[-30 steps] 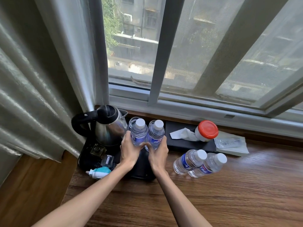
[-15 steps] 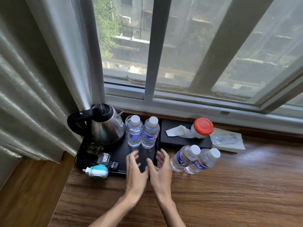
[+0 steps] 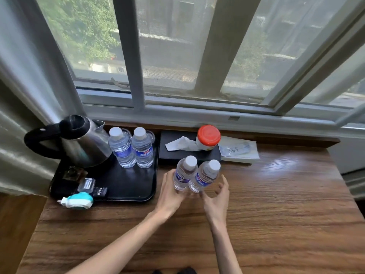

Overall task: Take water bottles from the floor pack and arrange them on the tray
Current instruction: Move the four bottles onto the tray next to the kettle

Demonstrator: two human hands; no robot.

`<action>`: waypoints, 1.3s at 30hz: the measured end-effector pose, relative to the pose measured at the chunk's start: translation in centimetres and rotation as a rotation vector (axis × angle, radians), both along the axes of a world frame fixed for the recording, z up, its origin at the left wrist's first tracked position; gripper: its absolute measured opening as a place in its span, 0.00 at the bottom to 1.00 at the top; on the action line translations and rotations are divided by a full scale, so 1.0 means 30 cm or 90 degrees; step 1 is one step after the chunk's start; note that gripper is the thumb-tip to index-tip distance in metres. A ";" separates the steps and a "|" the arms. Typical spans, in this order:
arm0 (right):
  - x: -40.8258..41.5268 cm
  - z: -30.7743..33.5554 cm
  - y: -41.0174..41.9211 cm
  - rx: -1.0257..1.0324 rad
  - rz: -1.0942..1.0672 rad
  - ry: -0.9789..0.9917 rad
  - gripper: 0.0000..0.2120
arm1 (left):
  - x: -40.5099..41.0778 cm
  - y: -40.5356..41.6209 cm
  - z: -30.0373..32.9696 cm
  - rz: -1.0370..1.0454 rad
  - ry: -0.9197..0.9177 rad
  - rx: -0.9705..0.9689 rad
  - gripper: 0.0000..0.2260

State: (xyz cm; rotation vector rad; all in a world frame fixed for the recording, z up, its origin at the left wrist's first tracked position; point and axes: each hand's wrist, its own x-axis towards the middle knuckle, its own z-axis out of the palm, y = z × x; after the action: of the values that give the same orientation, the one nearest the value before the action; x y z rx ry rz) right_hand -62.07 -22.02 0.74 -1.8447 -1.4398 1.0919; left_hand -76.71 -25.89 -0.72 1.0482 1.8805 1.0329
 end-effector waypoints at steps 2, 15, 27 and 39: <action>0.006 -0.010 0.049 0.006 0.072 0.006 0.41 | -0.002 0.026 -0.011 0.015 0.019 -0.002 0.27; 0.024 -0.008 -0.008 -0.016 0.123 0.138 0.27 | 0.027 -0.028 0.041 0.160 -0.028 -0.027 0.23; -0.233 0.085 -0.198 -0.020 0.255 0.205 0.27 | -0.228 -0.295 0.108 0.321 -0.072 0.027 0.25; -0.539 0.048 -0.162 0.083 0.194 0.158 0.29 | -0.462 -0.226 0.116 0.316 0.041 -0.005 0.27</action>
State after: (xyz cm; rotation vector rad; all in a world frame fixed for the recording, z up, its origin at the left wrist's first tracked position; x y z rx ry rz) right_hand -78.24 -26.90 2.18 -1.3755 -1.6318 1.2869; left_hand -90.57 -32.67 2.77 0.6228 2.2573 1.2720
